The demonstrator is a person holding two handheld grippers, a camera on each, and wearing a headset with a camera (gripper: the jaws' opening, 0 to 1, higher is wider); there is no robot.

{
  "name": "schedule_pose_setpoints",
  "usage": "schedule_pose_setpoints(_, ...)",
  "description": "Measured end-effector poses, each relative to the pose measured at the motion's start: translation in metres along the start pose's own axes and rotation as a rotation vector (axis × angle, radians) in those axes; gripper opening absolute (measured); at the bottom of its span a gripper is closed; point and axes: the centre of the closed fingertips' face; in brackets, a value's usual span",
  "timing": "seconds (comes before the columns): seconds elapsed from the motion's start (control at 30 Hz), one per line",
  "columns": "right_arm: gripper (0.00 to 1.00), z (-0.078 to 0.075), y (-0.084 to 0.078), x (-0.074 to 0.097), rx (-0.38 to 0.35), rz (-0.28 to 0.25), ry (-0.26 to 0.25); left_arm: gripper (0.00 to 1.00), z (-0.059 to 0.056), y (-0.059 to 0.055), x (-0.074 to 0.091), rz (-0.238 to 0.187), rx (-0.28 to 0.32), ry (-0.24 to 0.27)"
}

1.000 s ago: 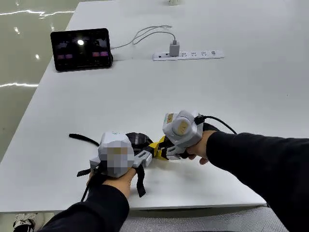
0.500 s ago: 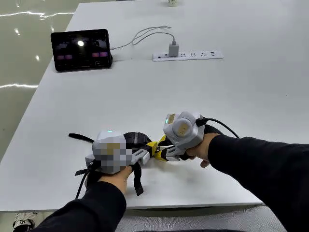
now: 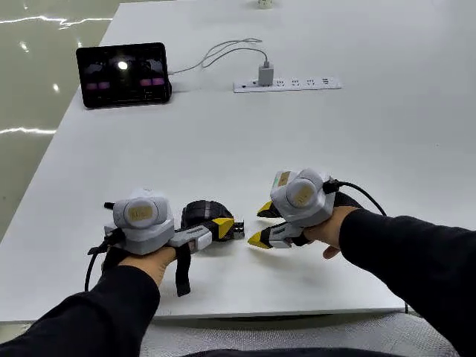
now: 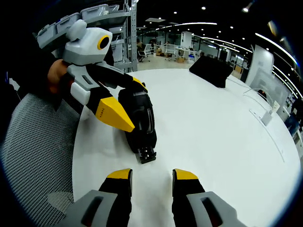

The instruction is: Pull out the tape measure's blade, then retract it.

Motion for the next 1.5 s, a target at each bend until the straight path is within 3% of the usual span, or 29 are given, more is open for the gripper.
schedule_pose_setpoints(0.23,0.30,-0.007,-0.010,0.021,-0.066,-0.018,-0.032,0.91,-0.001,-0.001,0.007,0.001,0.006,-0.048)
schedule_pose_setpoints(0.3,0.31,-0.008,-0.006,0.028,-0.137,-0.060,-0.036,0.96,0.000,-0.001,0.009,-0.004,0.028,-0.059)
schedule_pose_setpoints(0.47,0.34,-0.011,-0.009,0.045,-0.132,-0.076,-0.057,0.99,-0.001,-0.003,0.018,0.012,0.022,-0.075)
schedule_pose_setpoints(0.6,0.35,-0.009,-0.021,0.055,-0.148,-0.066,-0.069,0.99,0.003,-0.004,0.021,0.022,-0.007,-0.089)
schedule_pose_setpoints(0.7,0.37,-0.008,-0.031,0.062,-0.146,-0.052,-0.077,0.99,0.003,-0.004,0.024,0.030,0.012,-0.127)
schedule_pose_setpoints(0.77,0.38,-0.007,-0.035,0.068,-0.144,-0.048,-0.082,0.99,0.004,0.000,0.028,0.003,0.000,-0.132)
schedule_pose_setpoints(0.93,0.42,-0.009,-0.046,0.081,-0.182,-0.045,-0.099,0.99,0.009,-0.002,0.035,0.020,0.001,-0.150)
schedule_pose_setpoints(1.0,0.44,-0.010,-0.049,0.088,-0.208,-0.049,-0.108,0.99,0.012,-0.008,0.037,0.058,-0.037,-0.155)
schedule_pose_setpoints(1.2,0.48,-0.011,-0.063,0.104,-0.236,-0.055,-0.134,0.99,0.016,-0.006,0.049,0.062,-0.104,-0.158)
schedule_pose_setpoints(1.4,0.51,-0.013,-0.082,0.118,-0.228,-0.027,-0.152,0.99,0.028,-0.006,0.058,0.077,-0.113,-0.147)
schedule_pose_setpoints(1.5,0.54,-0.016,-0.090,0.126,-0.226,-0.022,-0.152,0.99,0.030,-0.006,0.063,0.084,-0.089,-0.168)
Point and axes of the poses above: the centre of the closed fingertips' face, and the gripper's own axes: x roughly backward along the fingers, z roughly to its left, y roughly out of its top, and after that the axes turned 2 degrees about -z, right-handed
